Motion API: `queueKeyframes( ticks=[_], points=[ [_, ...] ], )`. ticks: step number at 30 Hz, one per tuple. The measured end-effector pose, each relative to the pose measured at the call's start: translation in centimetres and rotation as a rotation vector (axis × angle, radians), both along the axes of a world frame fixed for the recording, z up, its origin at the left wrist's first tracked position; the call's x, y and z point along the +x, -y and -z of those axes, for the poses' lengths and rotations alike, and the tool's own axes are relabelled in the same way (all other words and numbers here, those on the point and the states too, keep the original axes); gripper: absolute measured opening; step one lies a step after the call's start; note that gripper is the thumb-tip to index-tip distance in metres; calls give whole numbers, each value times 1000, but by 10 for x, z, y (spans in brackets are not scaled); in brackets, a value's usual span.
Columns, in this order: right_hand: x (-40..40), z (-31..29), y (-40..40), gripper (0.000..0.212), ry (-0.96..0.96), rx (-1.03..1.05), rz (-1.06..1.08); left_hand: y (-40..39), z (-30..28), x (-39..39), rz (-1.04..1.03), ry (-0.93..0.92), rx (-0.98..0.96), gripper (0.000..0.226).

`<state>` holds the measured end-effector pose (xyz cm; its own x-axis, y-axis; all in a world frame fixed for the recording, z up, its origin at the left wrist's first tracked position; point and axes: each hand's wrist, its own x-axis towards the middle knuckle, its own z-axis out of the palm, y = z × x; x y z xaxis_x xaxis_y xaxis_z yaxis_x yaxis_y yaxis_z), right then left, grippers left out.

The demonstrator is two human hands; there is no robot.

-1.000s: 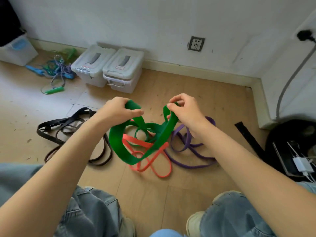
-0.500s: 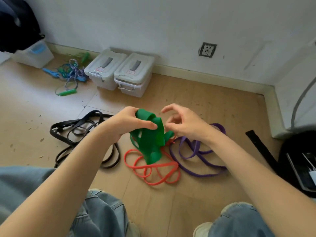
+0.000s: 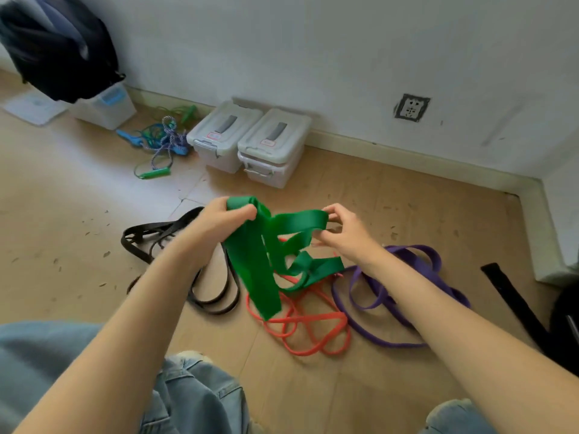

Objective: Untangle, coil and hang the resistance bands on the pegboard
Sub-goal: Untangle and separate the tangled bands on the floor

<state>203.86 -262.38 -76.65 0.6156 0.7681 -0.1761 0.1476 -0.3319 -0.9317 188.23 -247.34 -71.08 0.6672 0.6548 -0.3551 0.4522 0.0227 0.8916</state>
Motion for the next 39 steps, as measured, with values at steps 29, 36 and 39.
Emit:
queueKeyframes(
  ticks=[29,36,39],
  points=[
    [39,198,0,52,313,-324,-60,22,272,117,512,-706,840,67],
    [4,209,-29,83,311,-750,-163,-31,223,98,120,-253,543,43],
    [-15,211,-62,101,203,-742,-234,-57,195,82,-105,-212,463,38]
  ],
)
